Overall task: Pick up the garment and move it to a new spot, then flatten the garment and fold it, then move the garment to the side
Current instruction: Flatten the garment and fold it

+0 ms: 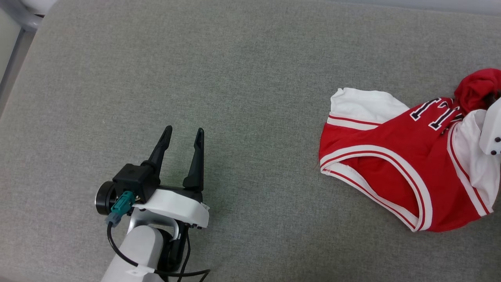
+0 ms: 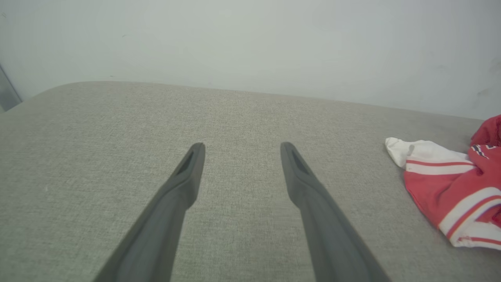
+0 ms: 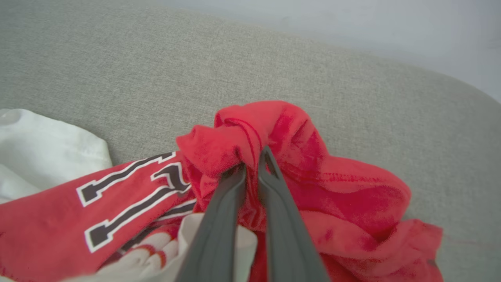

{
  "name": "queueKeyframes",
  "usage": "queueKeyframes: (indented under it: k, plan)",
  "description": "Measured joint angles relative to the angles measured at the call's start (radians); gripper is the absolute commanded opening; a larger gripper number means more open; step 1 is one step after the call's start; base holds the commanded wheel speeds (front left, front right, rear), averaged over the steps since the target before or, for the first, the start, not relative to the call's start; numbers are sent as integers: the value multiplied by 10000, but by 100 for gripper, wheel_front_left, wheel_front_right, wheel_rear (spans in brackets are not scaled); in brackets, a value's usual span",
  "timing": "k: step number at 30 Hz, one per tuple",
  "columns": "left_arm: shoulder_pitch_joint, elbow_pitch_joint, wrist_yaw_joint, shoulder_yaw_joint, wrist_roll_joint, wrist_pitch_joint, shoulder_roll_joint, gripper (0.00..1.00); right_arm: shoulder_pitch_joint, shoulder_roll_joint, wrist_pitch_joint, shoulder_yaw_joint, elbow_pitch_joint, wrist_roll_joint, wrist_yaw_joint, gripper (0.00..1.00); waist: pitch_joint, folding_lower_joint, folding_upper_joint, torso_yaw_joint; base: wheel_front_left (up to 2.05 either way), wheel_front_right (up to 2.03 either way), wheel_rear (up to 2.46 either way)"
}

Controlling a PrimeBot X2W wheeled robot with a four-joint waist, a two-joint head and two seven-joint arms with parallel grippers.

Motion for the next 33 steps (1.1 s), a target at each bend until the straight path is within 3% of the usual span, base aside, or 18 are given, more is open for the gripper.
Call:
queueKeyframes:
  k: [1,2,10,18,24,33]
  plan:
    - [-1,31,-54,35,17,0,-33,100,0,44,-224,-50,284,13,0,53,33,0,0,34,0,0,0]
    - [-1,59,-86,84,44,0,-52,100,0,81,-510,-128,522,8,0,100,44,0,0,50,0,0,0]
    - [208,330,-253,368,307,-13,-138,100,261,556,-3544,-755,1333,-13,-2,100,-509,-1,0,-42,0,0,0]
    - [740,541,-270,431,495,-13,-69,100,1490,1091,-6291,-995,719,-445,0,100,-1567,-2,0,-308,0,0,0]
    - [1187,608,-213,414,516,2,29,100,2979,1634,-6916,-855,-389,-690,-2,100,-2417,-4,0,-527,0,0,0]
    - [1709,399,-36,364,491,255,226,100,5514,2644,-6550,-662,-2477,-690,-2,100,-3353,-5,0,-826,0,0,0]
